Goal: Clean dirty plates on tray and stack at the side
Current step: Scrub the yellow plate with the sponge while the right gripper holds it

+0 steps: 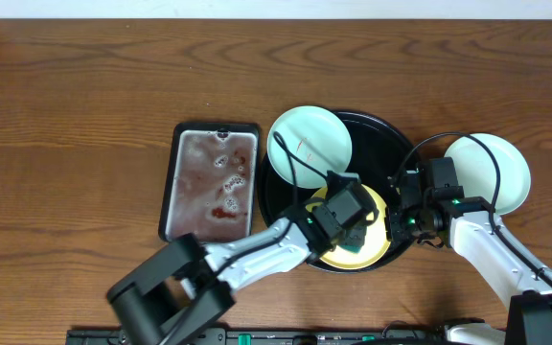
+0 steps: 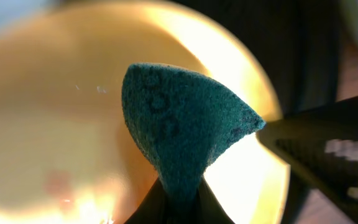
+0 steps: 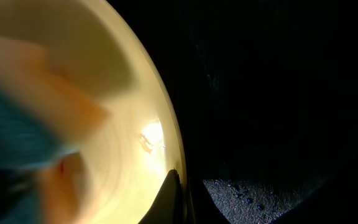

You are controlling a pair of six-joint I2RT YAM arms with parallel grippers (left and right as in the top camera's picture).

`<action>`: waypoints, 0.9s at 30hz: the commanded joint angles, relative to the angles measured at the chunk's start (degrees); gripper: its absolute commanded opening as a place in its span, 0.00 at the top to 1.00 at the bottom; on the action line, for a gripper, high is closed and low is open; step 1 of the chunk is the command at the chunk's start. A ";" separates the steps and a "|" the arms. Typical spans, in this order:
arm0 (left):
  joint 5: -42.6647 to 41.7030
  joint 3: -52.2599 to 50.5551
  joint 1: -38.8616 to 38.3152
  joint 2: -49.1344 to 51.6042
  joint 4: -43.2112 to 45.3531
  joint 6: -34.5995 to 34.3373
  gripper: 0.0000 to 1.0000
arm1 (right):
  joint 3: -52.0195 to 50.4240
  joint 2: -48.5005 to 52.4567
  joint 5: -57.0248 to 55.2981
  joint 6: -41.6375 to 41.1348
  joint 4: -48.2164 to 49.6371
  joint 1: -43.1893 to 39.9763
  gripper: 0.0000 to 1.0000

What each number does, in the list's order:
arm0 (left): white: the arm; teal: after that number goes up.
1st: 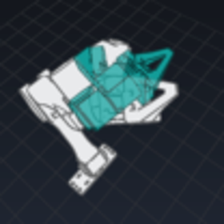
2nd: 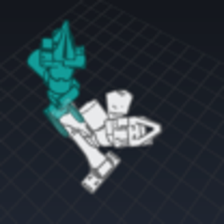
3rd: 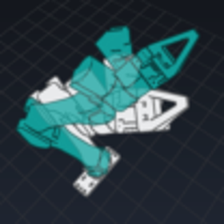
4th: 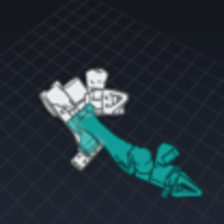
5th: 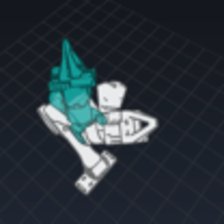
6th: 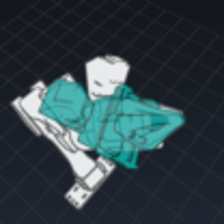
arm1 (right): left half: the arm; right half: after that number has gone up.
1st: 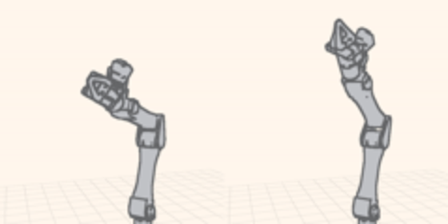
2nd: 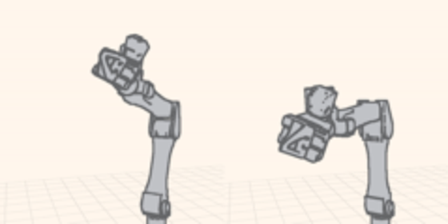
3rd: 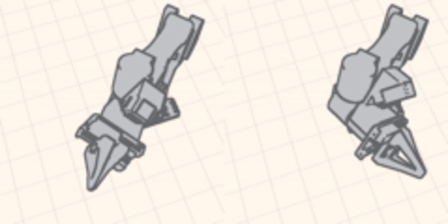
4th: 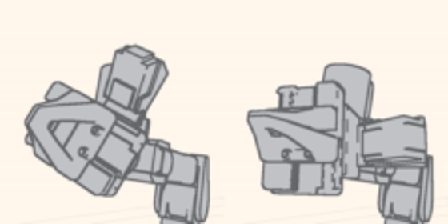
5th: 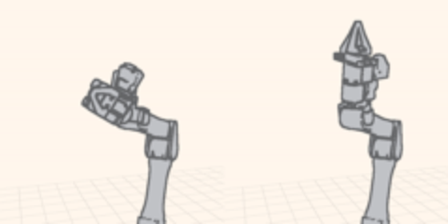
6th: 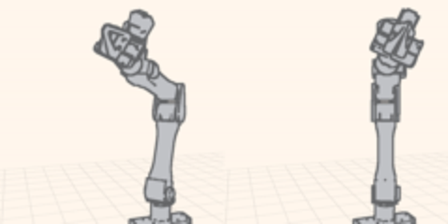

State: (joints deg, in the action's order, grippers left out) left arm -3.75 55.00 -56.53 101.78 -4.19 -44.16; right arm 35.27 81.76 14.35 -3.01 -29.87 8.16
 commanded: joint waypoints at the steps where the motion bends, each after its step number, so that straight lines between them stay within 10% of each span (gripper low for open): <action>1: 0.15 0.02 -0.55 2.75 0.70 -1.36 0.92 | -0.52 0.35 -0.37 0.28 -0.33 0.20 0.99; 8: 13.55 0.09 5.27 0.57 -11.28 0.63 0.92 | -0.52 0.35 -0.37 0.28 -0.31 0.20 0.99; 27: 3.96 0.09 -0.57 1.49 -0.52 -0.76 0.92 | -0.52 0.35 -0.37 0.28 -0.11 0.20 0.99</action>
State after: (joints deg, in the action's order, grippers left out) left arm 0.16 55.55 -56.07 100.09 -5.56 -43.77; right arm 35.16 81.76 14.55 -3.22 -29.65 8.16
